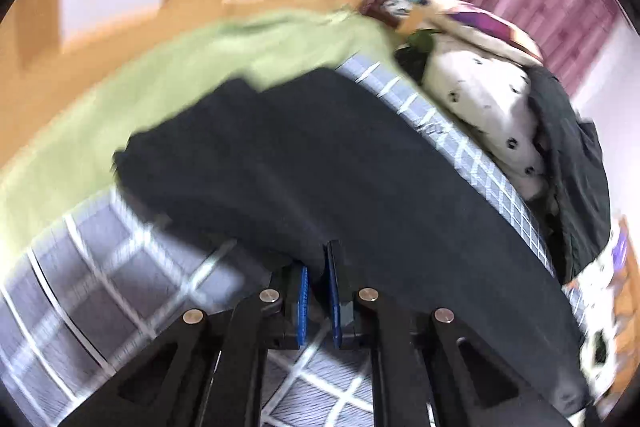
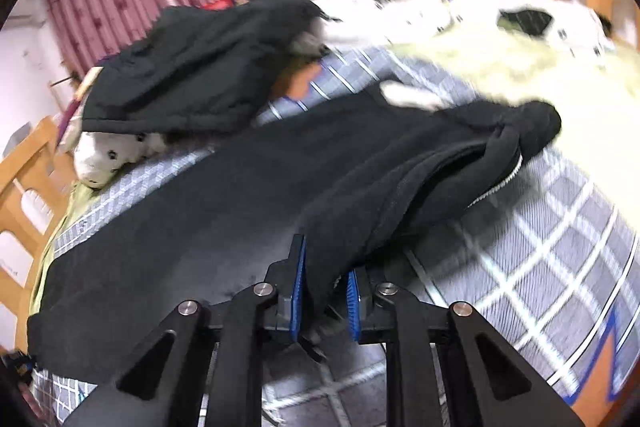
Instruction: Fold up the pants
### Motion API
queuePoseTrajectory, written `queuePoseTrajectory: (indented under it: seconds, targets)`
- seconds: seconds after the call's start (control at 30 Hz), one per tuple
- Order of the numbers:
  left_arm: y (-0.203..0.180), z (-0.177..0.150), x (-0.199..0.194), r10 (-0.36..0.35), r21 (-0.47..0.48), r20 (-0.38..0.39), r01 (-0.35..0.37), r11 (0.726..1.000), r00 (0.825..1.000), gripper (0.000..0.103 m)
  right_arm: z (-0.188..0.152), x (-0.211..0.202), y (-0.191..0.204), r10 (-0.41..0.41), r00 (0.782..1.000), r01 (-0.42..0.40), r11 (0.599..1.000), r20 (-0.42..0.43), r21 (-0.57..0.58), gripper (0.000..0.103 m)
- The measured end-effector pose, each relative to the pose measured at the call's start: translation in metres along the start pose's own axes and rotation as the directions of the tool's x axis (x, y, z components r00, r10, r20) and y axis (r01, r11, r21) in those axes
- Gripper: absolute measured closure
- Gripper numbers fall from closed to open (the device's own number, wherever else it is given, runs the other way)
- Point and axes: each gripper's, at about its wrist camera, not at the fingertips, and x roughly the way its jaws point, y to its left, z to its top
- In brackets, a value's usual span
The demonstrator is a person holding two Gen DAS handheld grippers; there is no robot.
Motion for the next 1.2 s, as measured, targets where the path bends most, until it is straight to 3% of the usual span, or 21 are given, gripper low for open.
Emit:
queuePoseTrajectory:
  seconds: [0.17, 0.3, 0.47, 0.67, 0.77, 0.83, 0.93, 1.07, 1.2]
  targets:
    - [-0.047, 0.045, -0.016, -0.019, 0.128, 0.072, 0.01, 0.992, 0.997, 0.094, 0.044, -0.004, 0.02, 0.053, 0.998, -0.052, 0.998, 0.03, -0.036, 0.087]
    - [-0.081, 0.075, 0.006, 0.002, 0.189, 0.134, -0.027, 0.982, 0.991, 0.094, 0.081, 0.02, 0.034, 0.086, 0.996, -0.085, 0.995, 0.032, -0.046, 0.087]
    - [-0.103, 0.087, 0.047, 0.019, 0.209, 0.184, -0.058, 0.976, 0.983, 0.094, 0.105, 0.062, 0.042, 0.096, 0.995, -0.095, 0.994, 0.011, -0.048, 0.087]
    - [-0.124, 0.086, 0.119, 0.065, 0.242, 0.154, -0.102, 0.965, 0.986, 0.094, 0.109, 0.126, 0.055, 0.035, 0.999, -0.039, 0.993, -0.034, -0.109, 0.085]
    - [-0.131, 0.077, 0.142, 0.105, 0.275, 0.136, -0.139, 0.951, 0.985, 0.093, 0.098, 0.151, 0.054, 0.01, 0.997, -0.02, 0.992, -0.082, -0.126, 0.073]
    - [-0.133, 0.072, 0.153, 0.109, 0.278, 0.1, -0.133, 0.952, 0.989, 0.083, 0.091, 0.159, 0.052, 0.003, 0.993, -0.022, 0.988, -0.119, -0.156, 0.05]
    - [-0.135, 0.063, 0.153, 0.072, 0.267, 0.048, -0.082, 0.96, 0.996, 0.042, 0.086, 0.151, 0.055, 0.033, 0.992, -0.059, 0.976, -0.122, -0.21, 0.046]
    - [-0.139, 0.048, 0.124, 0.063, 0.294, 0.073, -0.081, 0.952, 0.995, 0.037, 0.079, 0.119, 0.059, 0.02, 0.995, -0.046, 0.965, -0.101, -0.258, 0.045]
    - [-0.13, 0.03, 0.086, 0.024, 0.281, 0.045, -0.036, 0.959, 0.999, 0.032, 0.069, 0.086, 0.063, -0.023, 0.996, -0.003, 0.958, -0.086, -0.287, 0.045]
